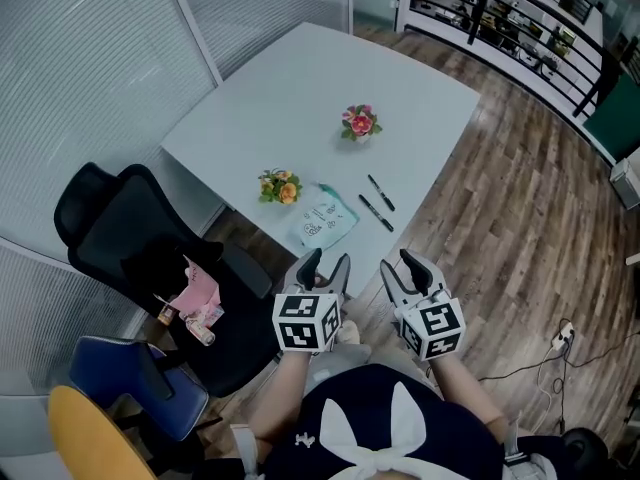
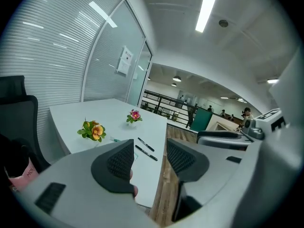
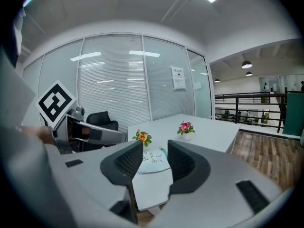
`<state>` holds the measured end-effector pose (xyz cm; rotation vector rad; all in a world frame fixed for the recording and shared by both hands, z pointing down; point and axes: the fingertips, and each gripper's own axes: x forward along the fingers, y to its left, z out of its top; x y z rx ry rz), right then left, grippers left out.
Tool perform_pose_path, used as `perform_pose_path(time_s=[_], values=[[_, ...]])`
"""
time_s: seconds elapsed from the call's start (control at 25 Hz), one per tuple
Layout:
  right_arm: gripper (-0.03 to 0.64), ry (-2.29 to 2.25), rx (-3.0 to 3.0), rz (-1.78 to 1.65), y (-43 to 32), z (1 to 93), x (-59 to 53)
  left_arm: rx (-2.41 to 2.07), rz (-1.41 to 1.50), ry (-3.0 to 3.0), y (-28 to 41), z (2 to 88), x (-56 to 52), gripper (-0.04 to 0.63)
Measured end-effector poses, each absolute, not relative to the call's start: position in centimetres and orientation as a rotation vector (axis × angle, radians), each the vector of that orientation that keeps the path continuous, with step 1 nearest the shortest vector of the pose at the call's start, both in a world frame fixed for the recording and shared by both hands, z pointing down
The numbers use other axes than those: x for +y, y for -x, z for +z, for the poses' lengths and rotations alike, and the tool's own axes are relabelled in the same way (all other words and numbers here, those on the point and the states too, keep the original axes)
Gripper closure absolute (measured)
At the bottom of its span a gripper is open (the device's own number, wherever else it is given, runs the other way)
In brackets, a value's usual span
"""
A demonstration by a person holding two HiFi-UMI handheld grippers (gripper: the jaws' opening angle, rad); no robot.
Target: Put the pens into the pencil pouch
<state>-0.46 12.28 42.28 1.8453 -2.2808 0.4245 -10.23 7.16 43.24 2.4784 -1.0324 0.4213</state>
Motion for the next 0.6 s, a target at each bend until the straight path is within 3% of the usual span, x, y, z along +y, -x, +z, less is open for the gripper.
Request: perform_pose_path(time_s=[0.6], values=[[0.468,-1.895,-2.234,0.488,-1.6,43.9,8.5,-0.913,0.466,-2.401,8.0,46.2,4.2,0.388]])
